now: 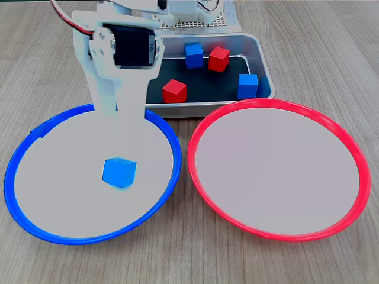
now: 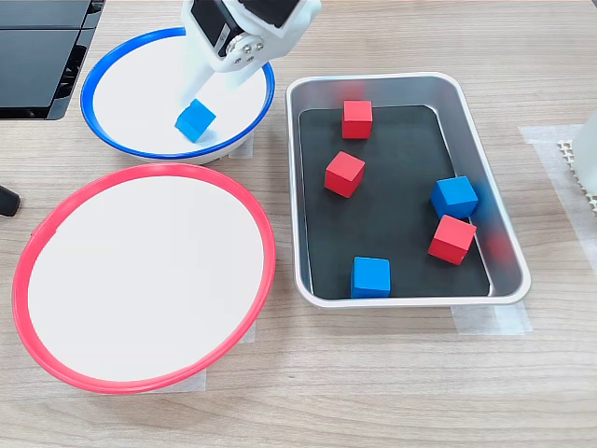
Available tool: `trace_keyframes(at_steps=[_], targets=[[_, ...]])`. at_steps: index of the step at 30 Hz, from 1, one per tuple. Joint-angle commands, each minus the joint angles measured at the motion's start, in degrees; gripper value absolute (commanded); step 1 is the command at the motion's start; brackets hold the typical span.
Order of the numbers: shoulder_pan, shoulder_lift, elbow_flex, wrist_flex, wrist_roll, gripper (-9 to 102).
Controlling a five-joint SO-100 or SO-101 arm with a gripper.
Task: Move six blocks tray to matching dishes
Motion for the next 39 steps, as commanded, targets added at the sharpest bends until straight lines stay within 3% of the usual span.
trace_keyframes(at_steps=[1, 9, 11, 15, 19, 26, 31, 35, 39], targets=[[-0.3, 4.3, -0.5, 4.3, -1.1, 1], [1.3, 23.6, 2.8, 34.2, -14.5, 0], [1.6, 27.6, 9.4, 32.9, -16.7, 1], [1.3, 29.5, 23.3, 22.4, -19.4, 16], [-1.3, 27.5, 28.9, 14.2, -17.7, 18], [-6.2, 24.0, 30.3, 11.5, -13.9, 18], [-6.6, 22.5, 31.7, 8.4, -14.5, 0], [-6.8, 23.6, 32.3, 9.3, -15.4, 0], [-11.2, 26.3, 21.0, 23.4, -7.0, 0]])
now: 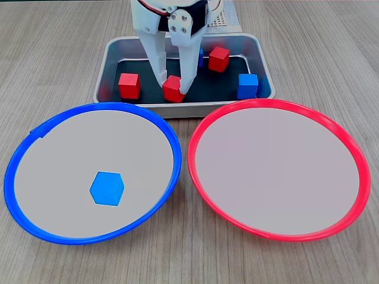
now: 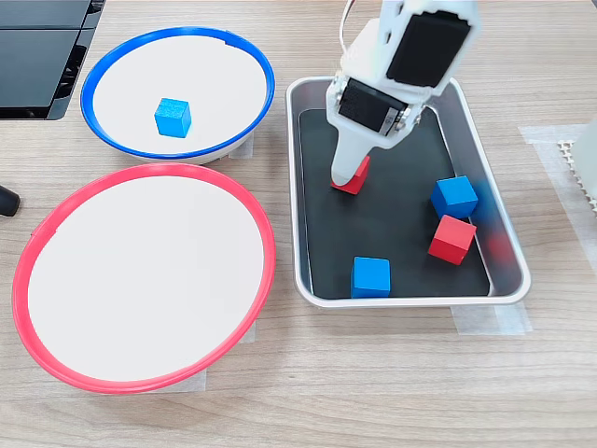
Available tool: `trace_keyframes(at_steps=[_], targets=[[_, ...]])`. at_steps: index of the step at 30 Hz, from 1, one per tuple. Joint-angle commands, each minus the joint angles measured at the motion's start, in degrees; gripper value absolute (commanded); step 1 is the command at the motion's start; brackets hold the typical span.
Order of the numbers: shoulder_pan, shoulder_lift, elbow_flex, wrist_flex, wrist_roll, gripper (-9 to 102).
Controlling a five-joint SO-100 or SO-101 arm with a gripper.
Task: Move six blocks tray to matching dishes
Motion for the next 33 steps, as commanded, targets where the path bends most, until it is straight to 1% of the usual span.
trace_keyframes(at_steps=[1, 2, 4, 6, 7, 9, 13, 15, 17, 19, 20, 21, 22, 23, 24, 26, 28, 30, 31, 33], targets=[[-4.7, 2.8, -11.5, 11.7, 10.5, 0], [-6.3, 2.2, -16.8, 14.4, 14.8, 0], [-9.4, -2.8, -30.8, 17.0, 26.4, 0], [-11.3, -8.3, -39.3, 15.9, 33.0, 0], [-12.7, -12.5, -42.9, 14.2, 35.2, 0], [-13.9, -17.5, -45.4, 10.4, 37.4, 0], [-15.6, -25.0, -44.7, 2.5, 36.1, 0], [-16.1, -26.9, -43.4, 0.8, 33.9, 7], [-16.3, -27.2, -42.1, 0.3, 32.0, 17], [-16.3, -26.5, -41.2, 0.8, 31.4, 21], [-16.3, -25.7, -40.7, 1.2, 31.3, 19], [-16.2, -23.3, -39.6, 2.6, 31.6, 8], [-15.9, -21.4, -38.5, 4.0, 31.5, 3], [-15.7, -19.3, -36.8, 4.6, 31.1, 0], [-15.2, -16.7, -34.5, 5.3, 30.9, 0], [-12.7, -9.5, -30.8, 9.4, 33.1, 0], [-7.6, -1.7, -27.4, 14.2, 38.1, 0], [-2.5, 4.7, -23.6, 16.9, 40.1, 0], [2.8, 9.2, -19.5, 17.1, 41.3, 0], [9.5, 12.6, -14.6, 15.8, 40.3, 0]])
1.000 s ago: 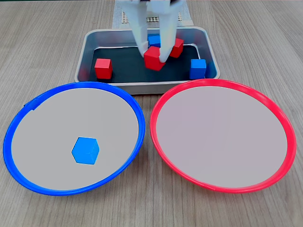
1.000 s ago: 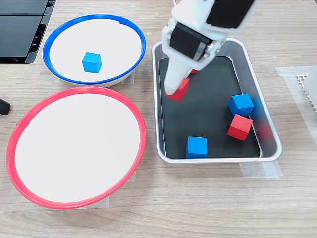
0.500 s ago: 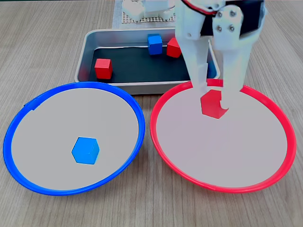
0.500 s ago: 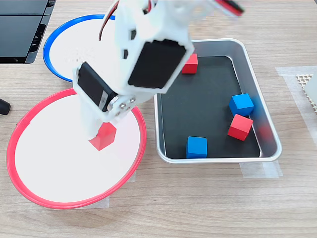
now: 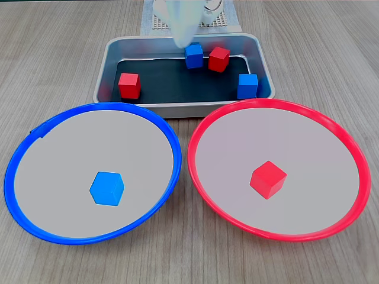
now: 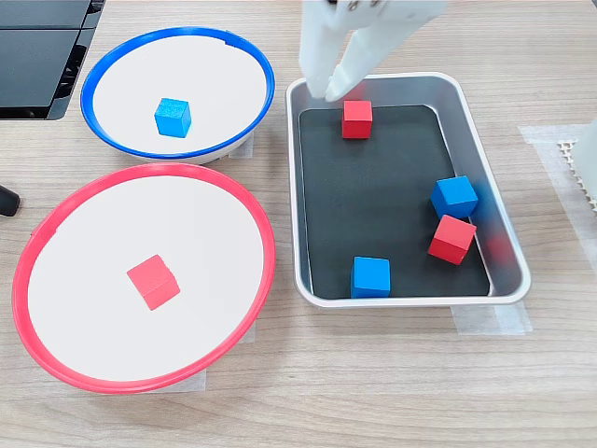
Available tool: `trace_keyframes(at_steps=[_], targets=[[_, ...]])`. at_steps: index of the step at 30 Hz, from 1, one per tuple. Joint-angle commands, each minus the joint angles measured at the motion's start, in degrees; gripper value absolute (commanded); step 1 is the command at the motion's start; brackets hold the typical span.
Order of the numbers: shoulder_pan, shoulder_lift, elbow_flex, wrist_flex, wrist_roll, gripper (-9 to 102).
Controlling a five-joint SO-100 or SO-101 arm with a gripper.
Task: Move six blocks tray to matching dishes
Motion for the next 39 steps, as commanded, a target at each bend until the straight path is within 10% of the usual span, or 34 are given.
trace_keyframes(at_steps=[1, 8, 17, 31, 39], targets=[[12.0, 6.2, 5.2, -1.2, -1.2, 0], [20.1, -0.4, 17.0, -17.9, -9.9, 23], [21.7, -3.1, 20.5, -14.6, -15.7, 25], [17.9, -3.6, 24.5, -17.8, -14.8, 0], [0.8, -3.7, 3.9, -6.5, 1.1, 0]])
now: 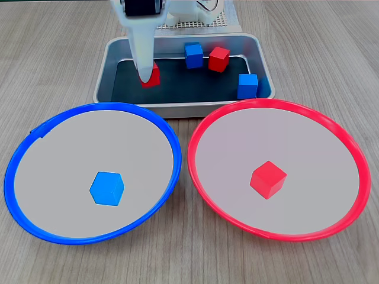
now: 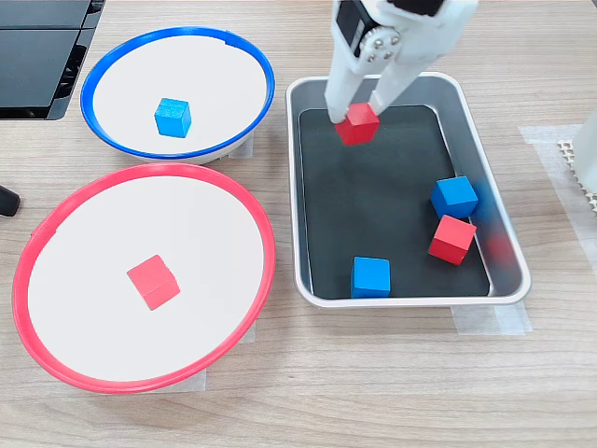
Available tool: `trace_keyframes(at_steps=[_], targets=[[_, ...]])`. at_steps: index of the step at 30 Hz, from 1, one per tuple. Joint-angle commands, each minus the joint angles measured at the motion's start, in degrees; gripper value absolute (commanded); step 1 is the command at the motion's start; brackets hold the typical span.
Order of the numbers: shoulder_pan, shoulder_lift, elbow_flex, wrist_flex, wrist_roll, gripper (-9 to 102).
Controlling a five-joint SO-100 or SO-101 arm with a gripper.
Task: Move six blocks tray to matching dishes
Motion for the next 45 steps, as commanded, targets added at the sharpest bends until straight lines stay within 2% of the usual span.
trace_keyframes(at_steps=[1, 3, 6, 11, 12, 13, 14, 15, 17, 18, 19, 20, 22, 25, 26, 30, 33, 38, 45], targets=[[-9.7, -1.3, -11.8, 2.5, 7.6, 0], [-14.9, -5.3, -19.3, 0.5, 12.3, 0], [-22.5, -13.5, -28.0, -6.6, 16.4, 0], [-27.9, -23.3, -30.0, -15.2, 14.4, 0], [-28.2, -24.3, -28.2, -16.9, 12.6, 3], [-28.2, -24.5, -26.2, -17.8, 10.2, 16], [-28.0, -24.4, -25.5, -18.0, 9.7, 21], [-27.9, -24.3, -25.0, -17.9, 9.3, 24], [-27.2, -23.6, -24.0, -17.2, 8.5, 23], [-26.9, -23.3, -23.8, -16.9, 8.3, 19], [-26.5, -22.8, -23.6, -16.5, 8.3, 6], [-26.1, -22.0, -23.5, -15.6, 8.5, 2], [-25.0, -19.3, -22.7, -12.8, 10.4, 0], [-22.0, -10.8, -18.8, -6.2, 20.9, 0], [-20.1, -4.7, -15.2, -1.2, 26.5, 0], [-16.1, 7.6, -4.0, 10.9, 35.5, 0], [-15.8, 8.6, 2.0, 13.7, 41.7, 0], [-21.7, 1.8, 2.5, 6.2, 51.1, 0], [-28.3, -5.5, -3.1, 3.7, 56.5, 0]])
